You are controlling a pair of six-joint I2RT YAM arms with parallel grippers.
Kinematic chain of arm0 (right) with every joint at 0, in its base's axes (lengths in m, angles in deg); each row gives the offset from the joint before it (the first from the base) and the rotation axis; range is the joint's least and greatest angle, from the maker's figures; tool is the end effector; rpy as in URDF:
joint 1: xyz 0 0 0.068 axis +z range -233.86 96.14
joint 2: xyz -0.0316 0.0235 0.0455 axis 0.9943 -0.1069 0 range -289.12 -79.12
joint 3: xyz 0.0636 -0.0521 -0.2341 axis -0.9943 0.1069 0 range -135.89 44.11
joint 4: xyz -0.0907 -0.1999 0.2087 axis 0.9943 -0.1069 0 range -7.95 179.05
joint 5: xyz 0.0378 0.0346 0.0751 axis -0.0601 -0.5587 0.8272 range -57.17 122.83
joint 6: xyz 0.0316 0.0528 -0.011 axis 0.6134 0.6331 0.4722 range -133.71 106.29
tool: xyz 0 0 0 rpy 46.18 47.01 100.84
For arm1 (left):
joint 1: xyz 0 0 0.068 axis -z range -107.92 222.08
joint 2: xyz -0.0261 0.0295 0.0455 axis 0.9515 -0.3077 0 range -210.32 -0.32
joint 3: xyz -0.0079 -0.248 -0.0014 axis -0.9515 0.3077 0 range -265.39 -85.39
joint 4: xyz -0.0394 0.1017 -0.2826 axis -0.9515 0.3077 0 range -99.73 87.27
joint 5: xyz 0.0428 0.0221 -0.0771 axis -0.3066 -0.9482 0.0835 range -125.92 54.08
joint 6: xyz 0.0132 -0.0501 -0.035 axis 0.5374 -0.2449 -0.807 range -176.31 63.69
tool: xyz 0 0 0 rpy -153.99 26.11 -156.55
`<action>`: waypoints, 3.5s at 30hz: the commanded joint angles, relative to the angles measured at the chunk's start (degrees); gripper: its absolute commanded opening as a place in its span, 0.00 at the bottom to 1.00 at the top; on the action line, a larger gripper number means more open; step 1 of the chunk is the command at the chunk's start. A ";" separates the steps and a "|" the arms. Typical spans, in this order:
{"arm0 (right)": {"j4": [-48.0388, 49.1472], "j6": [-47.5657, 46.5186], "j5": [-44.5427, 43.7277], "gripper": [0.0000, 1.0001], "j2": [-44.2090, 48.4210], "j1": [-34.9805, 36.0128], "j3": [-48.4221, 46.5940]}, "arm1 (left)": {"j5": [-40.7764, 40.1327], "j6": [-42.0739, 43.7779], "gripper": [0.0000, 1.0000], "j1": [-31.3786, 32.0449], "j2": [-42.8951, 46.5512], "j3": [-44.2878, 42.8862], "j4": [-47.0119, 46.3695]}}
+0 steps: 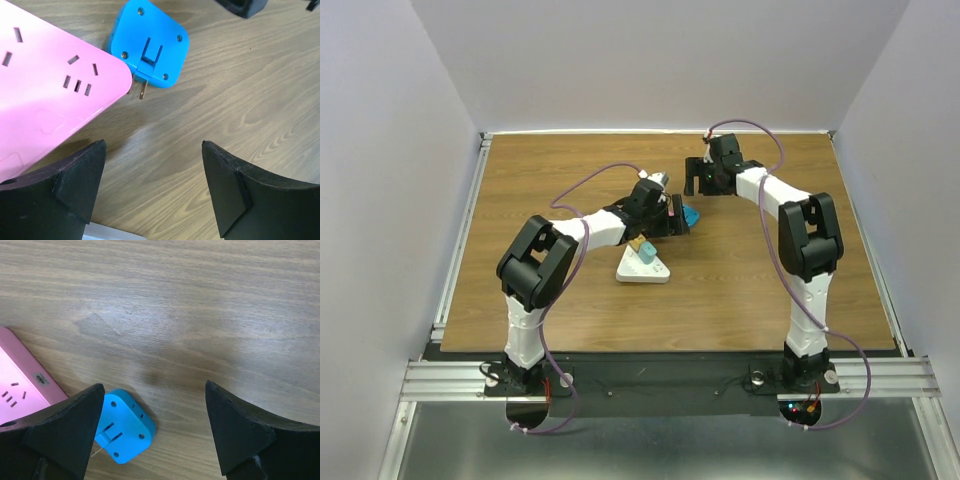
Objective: Insert the plug
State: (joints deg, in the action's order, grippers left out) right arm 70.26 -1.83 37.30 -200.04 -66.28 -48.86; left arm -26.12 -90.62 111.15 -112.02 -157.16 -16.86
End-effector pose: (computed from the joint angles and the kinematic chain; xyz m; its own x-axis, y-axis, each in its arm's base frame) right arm 0.4841 0.1574 0.1472 -0.7518 -0.0230 -0.6590 -0.2017 0.9595 0.1965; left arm 0.3595 -0.3024 0.1302 -0.7600 -0.0984 -0.6424 0.3678 0.7498 -0.5500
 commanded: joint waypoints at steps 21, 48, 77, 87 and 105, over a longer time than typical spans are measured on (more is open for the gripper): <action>3.32 0.69 9.24 0.85 -0.89 1.13 4.19 | -2.25 -1.29 0.88 -6.73 -2.38 0.40 -4.99; 5.08 10.35 3.70 0.85 7.89 1.49 14.13 | -12.70 13.73 0.75 1.01 -7.65 -4.96 -4.38; 5.16 10.01 4.76 0.86 12.73 -1.94 17.21 | -10.86 32.64 0.58 3.21 -10.47 -8.48 -8.68; 5.16 9.39 5.37 0.86 13.08 -2.12 17.82 | -12.70 32.46 0.52 3.12 -11.87 -9.88 -9.83; 5.16 8.51 5.64 0.86 13.78 -3.52 19.23 | -4.27 35.62 0.23 3.21 -7.66 -2.95 -17.82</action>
State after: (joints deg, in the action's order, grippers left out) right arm 74.37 7.85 42.48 -188.99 -68.53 -29.93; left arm -34.18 -56.89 114.10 -124.09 -163.17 -31.42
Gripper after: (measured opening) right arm 0.855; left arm 0.260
